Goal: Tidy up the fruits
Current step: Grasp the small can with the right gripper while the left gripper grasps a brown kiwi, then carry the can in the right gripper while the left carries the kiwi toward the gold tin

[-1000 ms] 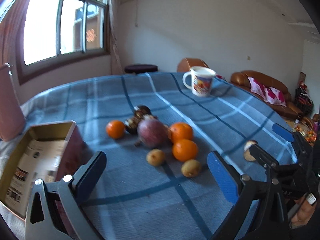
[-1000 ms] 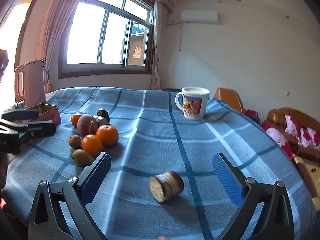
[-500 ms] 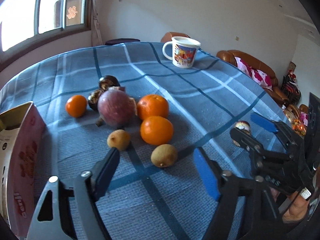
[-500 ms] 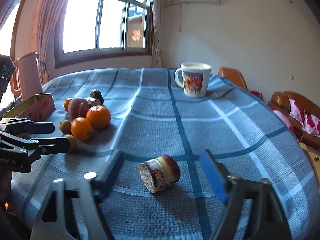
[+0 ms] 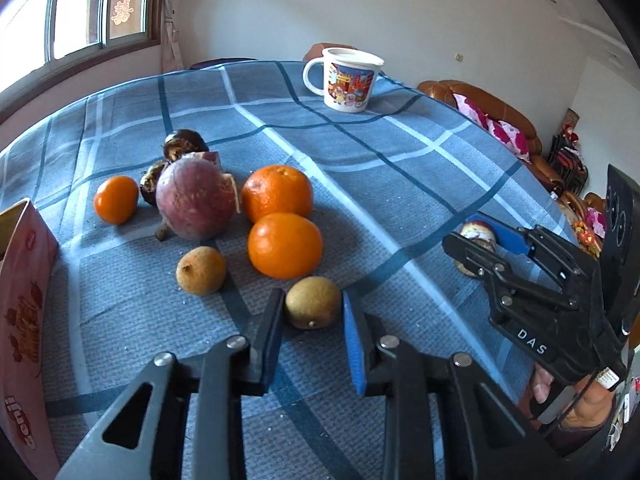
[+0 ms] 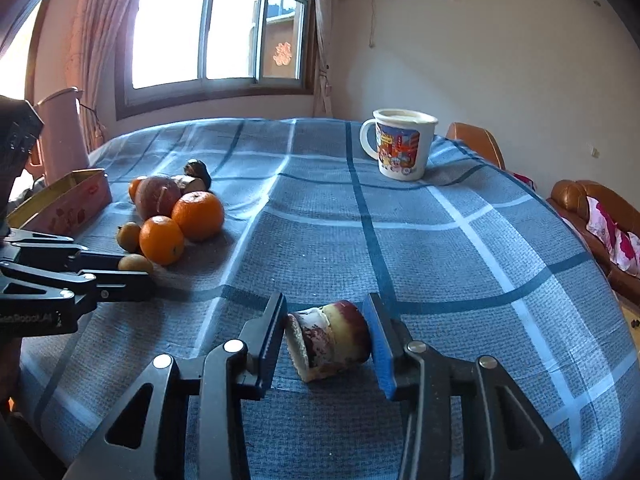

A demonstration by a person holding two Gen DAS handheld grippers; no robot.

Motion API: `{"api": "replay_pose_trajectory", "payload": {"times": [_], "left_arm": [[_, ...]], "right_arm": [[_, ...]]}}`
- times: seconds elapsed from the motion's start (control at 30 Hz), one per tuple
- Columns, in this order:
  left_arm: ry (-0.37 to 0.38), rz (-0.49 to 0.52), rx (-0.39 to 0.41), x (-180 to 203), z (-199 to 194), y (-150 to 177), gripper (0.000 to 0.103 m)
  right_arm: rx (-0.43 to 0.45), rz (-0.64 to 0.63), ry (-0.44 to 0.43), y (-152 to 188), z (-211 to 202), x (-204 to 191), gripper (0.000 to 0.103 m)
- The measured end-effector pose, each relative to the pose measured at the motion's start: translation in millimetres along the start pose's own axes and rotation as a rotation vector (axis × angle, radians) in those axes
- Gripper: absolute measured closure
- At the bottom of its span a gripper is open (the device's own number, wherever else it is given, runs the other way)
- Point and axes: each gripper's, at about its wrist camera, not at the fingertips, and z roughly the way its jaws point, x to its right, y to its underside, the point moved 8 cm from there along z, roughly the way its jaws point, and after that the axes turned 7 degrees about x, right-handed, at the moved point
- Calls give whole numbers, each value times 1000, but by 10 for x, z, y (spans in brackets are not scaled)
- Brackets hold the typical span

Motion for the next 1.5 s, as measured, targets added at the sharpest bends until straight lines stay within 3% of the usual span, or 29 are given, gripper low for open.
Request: {"api": "replay_pose_trajectory", "payload": {"times": [0.4, 0.67, 1.5], "left_arm": [[-2, 18, 86, 4, -159, -62, 73], [-52, 64, 162, -17, -292, -101, 73], [-179, 96, 298, -212, -636, -217, 73]], "right_arm": [[60, -8, -6, -49, -73, -32, 61], [89, -46, -42, -86, -115, -237, 61], [141, -95, -109, -252, -201, -626, 61]]}}
